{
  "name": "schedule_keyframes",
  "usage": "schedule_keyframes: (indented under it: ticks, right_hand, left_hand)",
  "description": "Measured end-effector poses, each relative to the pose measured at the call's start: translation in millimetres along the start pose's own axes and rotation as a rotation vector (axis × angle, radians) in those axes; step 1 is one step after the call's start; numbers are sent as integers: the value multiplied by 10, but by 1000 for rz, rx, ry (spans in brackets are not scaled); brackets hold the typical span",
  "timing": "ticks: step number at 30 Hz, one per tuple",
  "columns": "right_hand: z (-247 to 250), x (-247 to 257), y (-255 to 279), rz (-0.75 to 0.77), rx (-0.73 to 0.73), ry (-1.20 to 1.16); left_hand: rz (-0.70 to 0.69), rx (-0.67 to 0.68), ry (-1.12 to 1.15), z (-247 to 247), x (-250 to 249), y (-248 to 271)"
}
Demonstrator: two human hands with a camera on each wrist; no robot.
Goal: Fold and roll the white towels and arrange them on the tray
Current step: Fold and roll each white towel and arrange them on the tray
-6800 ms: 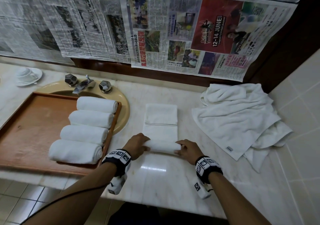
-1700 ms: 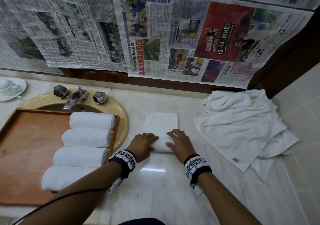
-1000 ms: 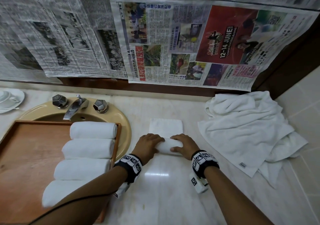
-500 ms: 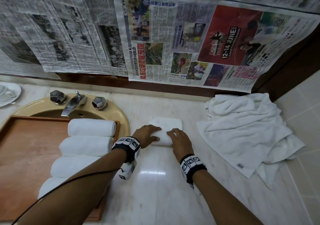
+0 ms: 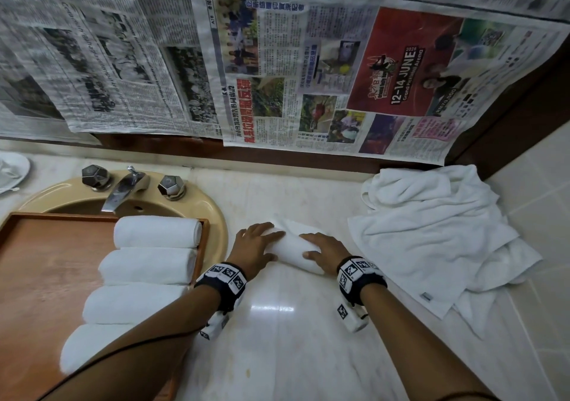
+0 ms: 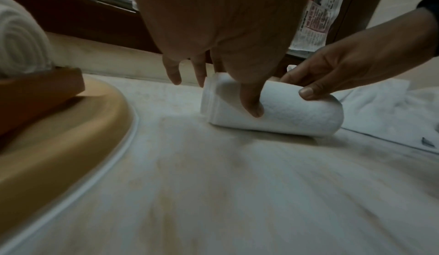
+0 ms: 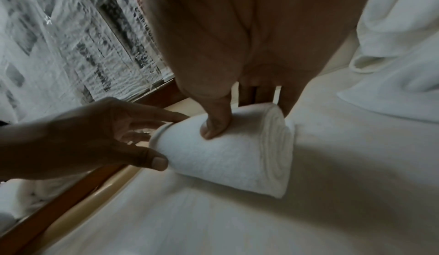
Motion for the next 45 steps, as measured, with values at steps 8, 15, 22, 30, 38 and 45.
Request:
schedule_keyframes:
  ticks: [8, 15, 22, 30, 38, 45]
  right_hand:
    - [81, 144, 359, 107, -313, 82]
    - [-37, 162, 575, 97, -405, 86]
    - [13, 49, 490, 100, -306, 12]
    - [76, -89, 255, -6, -139, -24]
    - [25, -167, 501, 14, -287, -186]
    - [-25, -55, 792, 151, -454, -133]
  left_hand:
    - [-2, 242, -70, -83, -96, -123]
    - [42, 513, 6, -240, -198, -44]
    - [76, 567, -21, -232, -215, -114]
    - [101, 621, 46, -328, -297, -232]
    - [70, 605, 26, -438, -327, -153]
    - [72, 506, 35, -438, -382, 29]
Point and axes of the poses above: each hand's wrist, its own y-axis away from the middle knuckle, its own z-axis out of the back of the hand, x = y × z, the point moved 10 cm from there along -y, towards the middle knuckle, and after that the axes turned 1 degree about z, right-handed, at the moved point
